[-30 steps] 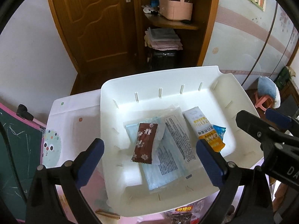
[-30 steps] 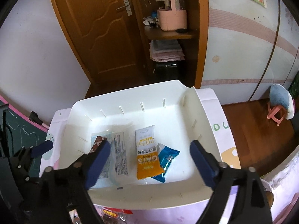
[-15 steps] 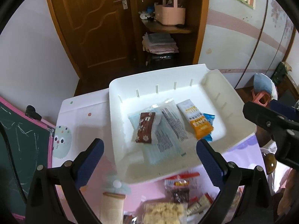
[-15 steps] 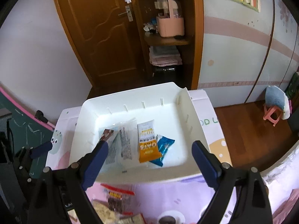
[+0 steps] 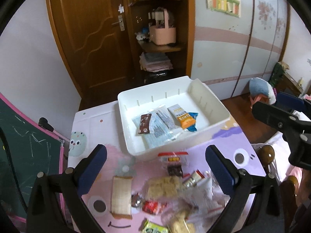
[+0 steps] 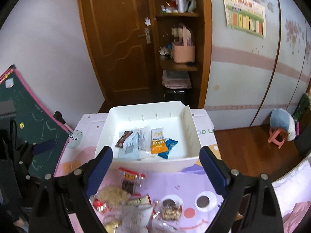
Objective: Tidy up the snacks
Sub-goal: 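Move both tools back over the remaining snacks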
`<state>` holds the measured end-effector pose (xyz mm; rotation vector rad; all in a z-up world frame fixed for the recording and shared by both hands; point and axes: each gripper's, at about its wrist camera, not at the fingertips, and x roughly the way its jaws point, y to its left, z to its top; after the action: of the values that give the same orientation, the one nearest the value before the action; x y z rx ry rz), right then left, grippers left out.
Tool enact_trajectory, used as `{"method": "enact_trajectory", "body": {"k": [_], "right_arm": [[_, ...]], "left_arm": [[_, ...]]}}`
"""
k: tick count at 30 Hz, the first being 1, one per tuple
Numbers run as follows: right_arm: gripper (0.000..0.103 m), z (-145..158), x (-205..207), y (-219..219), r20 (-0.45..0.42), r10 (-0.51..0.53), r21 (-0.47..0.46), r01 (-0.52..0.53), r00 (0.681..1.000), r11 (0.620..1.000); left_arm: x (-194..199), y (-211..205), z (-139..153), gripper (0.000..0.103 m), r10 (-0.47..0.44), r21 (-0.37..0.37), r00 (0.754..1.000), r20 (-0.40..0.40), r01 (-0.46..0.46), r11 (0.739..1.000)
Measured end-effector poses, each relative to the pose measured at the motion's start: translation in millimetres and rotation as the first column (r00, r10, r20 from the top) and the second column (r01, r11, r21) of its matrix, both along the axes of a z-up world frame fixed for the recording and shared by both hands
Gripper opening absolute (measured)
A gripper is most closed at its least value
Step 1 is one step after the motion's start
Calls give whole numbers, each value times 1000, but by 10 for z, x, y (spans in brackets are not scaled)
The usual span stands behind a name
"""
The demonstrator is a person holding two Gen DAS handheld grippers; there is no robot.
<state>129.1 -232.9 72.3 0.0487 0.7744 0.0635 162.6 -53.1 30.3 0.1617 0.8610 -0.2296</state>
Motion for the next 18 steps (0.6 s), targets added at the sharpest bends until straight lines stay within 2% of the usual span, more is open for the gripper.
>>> {"method": "enact_trajectory", "body": {"k": [4,8,13,18], "right_arm": [[91,16,-427,42,42,3,-53,-1,999,999],[91,-109,-777,88,72,-2,-135,11,997,991],[91,-438,-1060,67,13,25,-111,-23,1000,994],[91,-918,-1236,51,-78,-16,-118,7,997,993]], "left_arm": [[-394,103,4,101,-12,-4,1000,15,12,1000],[-742,243,-82,101,-10,-27,1000,28,10,1000],[-1027,409,-386,101,13,-54,1000,-8,-13,998],[-1166,520,-850,101,28,-96,994,-108,-38,995]]}}
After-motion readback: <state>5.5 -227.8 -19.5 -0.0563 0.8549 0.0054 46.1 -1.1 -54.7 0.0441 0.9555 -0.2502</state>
